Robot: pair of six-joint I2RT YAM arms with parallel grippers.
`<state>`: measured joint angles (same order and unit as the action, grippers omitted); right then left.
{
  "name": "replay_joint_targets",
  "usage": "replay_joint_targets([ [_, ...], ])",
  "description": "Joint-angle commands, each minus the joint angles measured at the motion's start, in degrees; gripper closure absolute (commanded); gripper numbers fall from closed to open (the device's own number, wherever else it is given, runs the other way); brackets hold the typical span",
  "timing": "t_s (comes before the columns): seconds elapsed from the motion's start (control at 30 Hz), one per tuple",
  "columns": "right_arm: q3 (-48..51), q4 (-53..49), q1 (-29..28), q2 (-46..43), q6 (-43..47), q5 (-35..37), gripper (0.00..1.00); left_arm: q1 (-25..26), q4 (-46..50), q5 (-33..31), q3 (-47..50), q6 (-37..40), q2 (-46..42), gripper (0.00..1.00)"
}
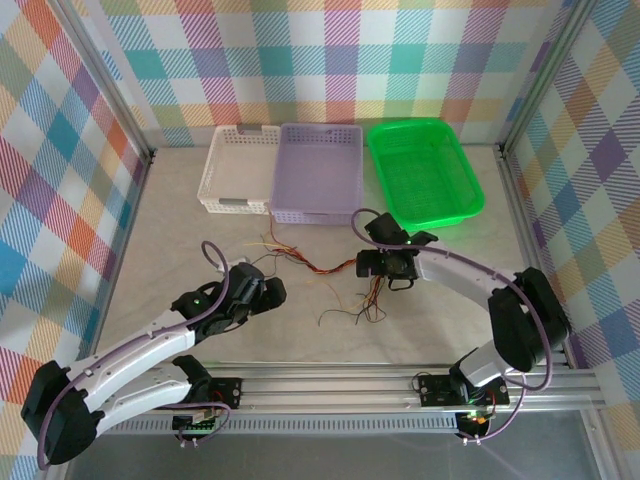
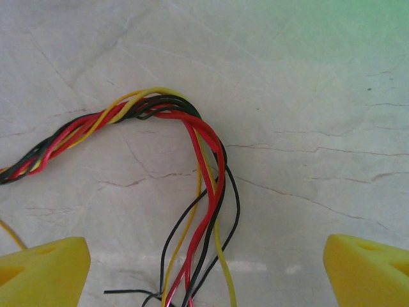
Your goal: Untangle the cables
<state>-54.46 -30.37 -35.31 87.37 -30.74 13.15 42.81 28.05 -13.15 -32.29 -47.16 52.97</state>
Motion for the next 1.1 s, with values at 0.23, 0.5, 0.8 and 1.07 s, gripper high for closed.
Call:
replay_joint_targets([
  [0.23,-4.4,2.0,1.6,8.9,4.6,-4.1,0.15,1.9,-2.1,-1.5,-1.5,-0.5,1.4,0.03],
  [0.5,-5.5,3.1,2.7,12.8,5.8,-2.7,0.34,2.2,-1.8,-2.2,-1.2,-0.4,1.2,0.03],
  [0.8,-4.1,5.6,3.1,15.4,6.6,-3.4,0.53,2.2,-2.3,-2.4,-0.5,-0.2,1.3,0.03],
  [1.07,-1.7,7.0,3.0,14.8,8.1,-4.8,0.88,2.3,-2.5,-2.2,-0.2,-0.1,1.3,0.03],
])
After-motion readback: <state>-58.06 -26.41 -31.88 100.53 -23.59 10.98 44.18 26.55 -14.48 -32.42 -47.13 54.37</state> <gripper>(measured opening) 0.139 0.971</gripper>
